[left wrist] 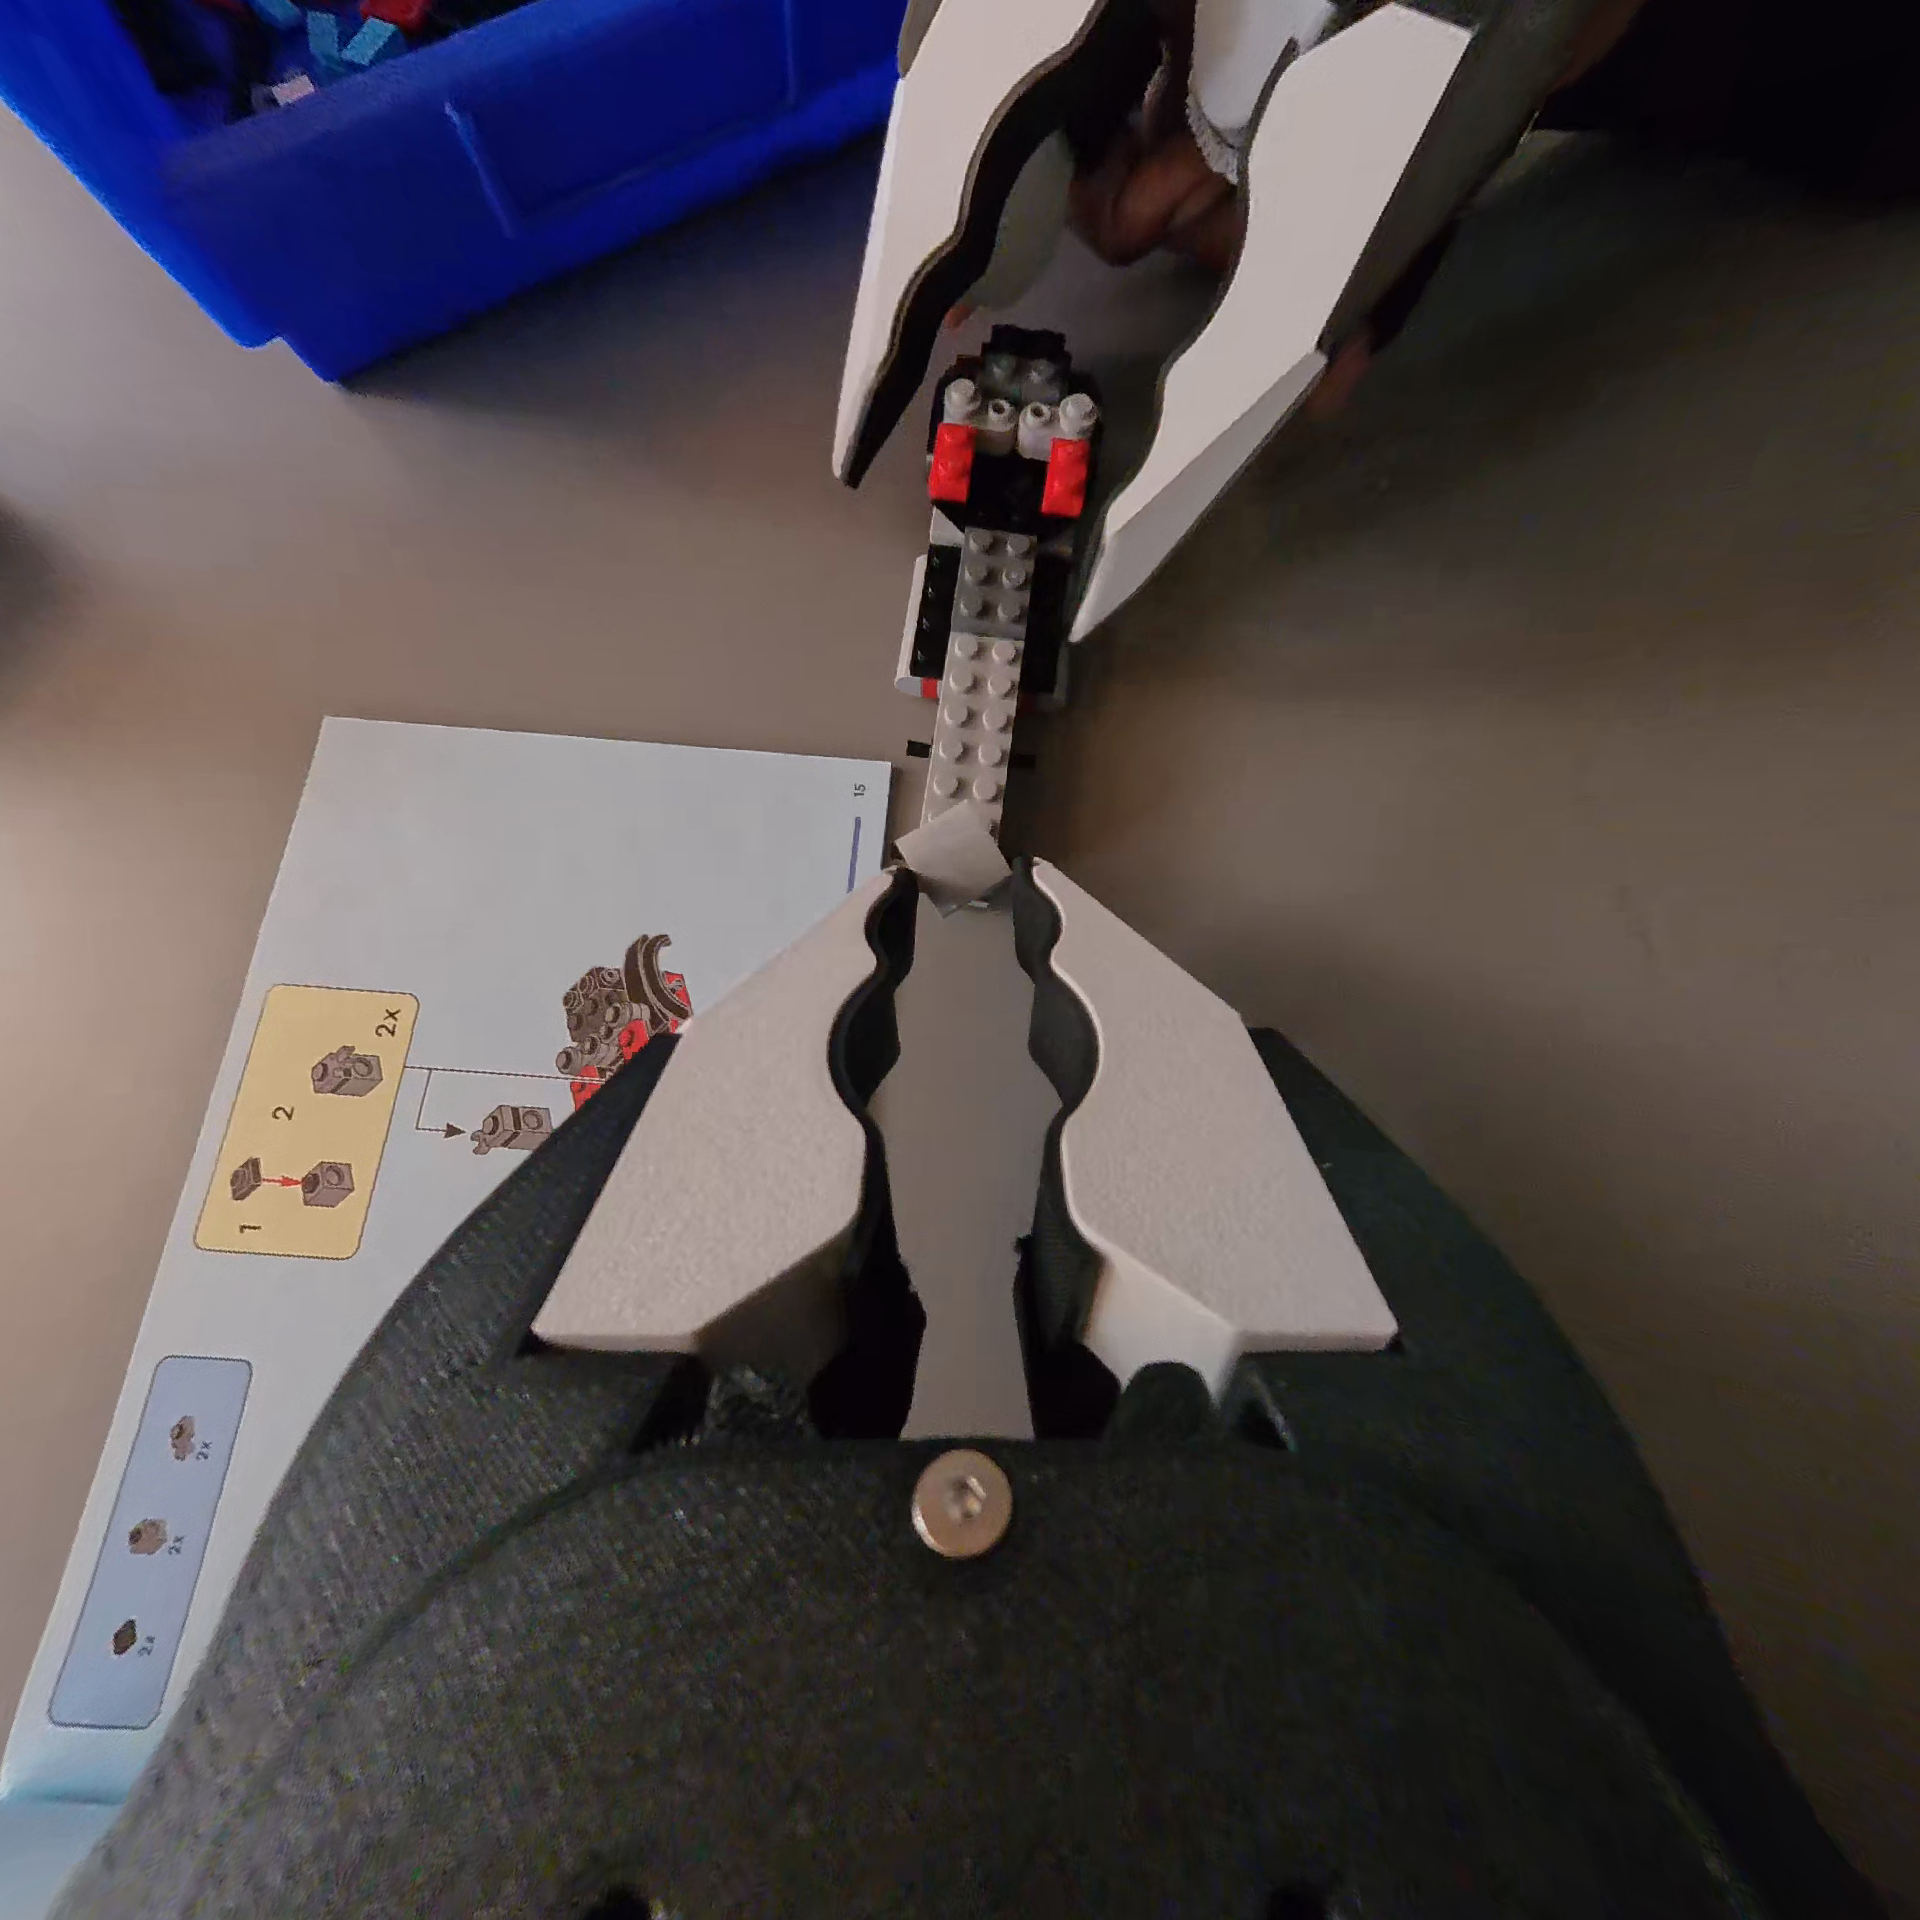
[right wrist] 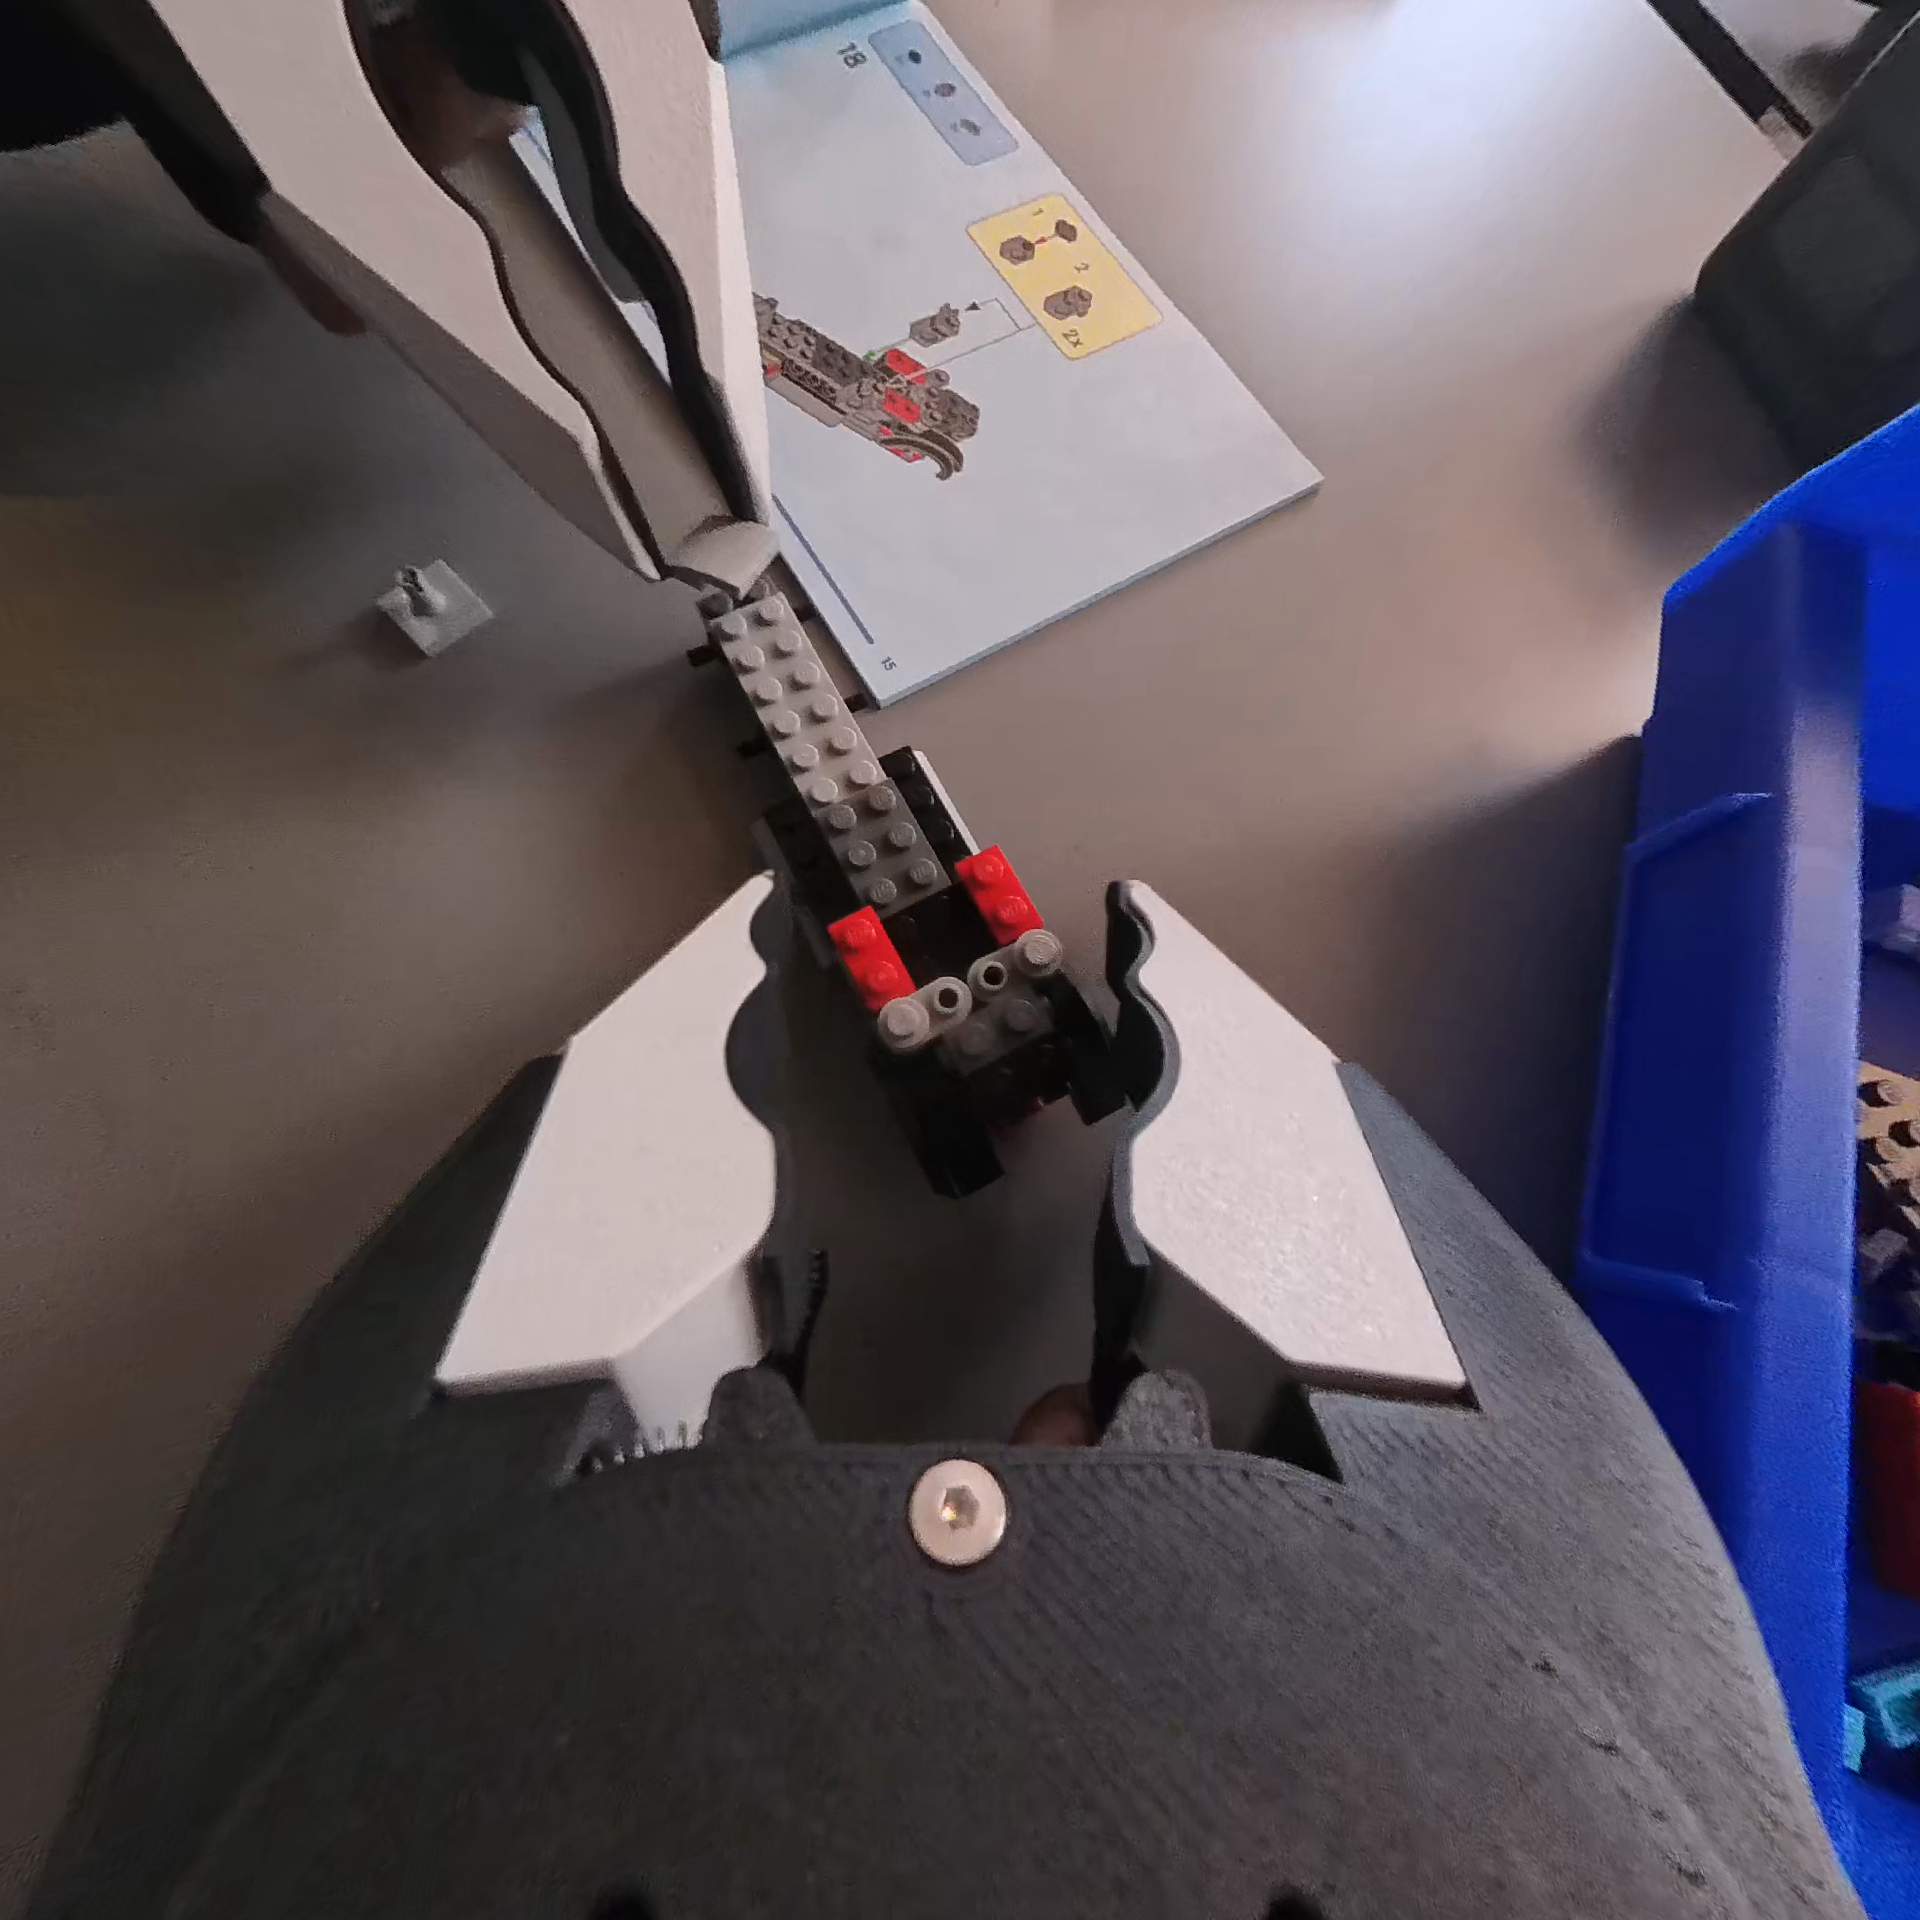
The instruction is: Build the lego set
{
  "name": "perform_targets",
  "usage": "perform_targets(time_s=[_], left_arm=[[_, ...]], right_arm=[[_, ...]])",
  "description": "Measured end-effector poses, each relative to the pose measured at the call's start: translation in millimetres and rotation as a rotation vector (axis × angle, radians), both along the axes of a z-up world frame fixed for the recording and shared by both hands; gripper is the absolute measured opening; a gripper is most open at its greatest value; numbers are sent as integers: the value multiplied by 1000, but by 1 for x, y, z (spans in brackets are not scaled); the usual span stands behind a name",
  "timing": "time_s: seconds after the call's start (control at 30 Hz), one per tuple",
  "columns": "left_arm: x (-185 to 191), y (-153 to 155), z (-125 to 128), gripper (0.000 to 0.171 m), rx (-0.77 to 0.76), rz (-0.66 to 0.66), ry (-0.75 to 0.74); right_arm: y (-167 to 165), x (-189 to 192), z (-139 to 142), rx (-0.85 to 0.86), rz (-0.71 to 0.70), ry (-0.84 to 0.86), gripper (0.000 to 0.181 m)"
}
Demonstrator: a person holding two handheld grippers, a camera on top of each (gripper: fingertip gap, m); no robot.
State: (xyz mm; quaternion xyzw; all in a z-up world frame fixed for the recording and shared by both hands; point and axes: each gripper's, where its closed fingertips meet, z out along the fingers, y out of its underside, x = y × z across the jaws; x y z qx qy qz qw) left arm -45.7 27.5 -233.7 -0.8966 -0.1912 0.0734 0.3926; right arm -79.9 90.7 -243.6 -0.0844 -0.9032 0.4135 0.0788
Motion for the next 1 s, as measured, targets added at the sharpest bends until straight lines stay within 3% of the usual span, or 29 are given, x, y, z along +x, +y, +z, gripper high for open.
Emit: perform_targets(time_s=[0.23, 0.47, 0.83, 1.0], left_arm=[[-4, 0, 3, 19, 9, 12, 21], [-5, 0, 6, 19, 19, 16, 31], [-2, 6, 15, 19, 55, -7, 57], [0, 8, 19, 19, 71, -27, 67]], right_arm=[[2, -14, 7, -23, -84, 49, 61], [-1, -8, 3, 6, -31, 62, 64], [11, 7, -4, 105, 33, 40, 50], [16, 14, 2, 140, 91, 84, 61]])
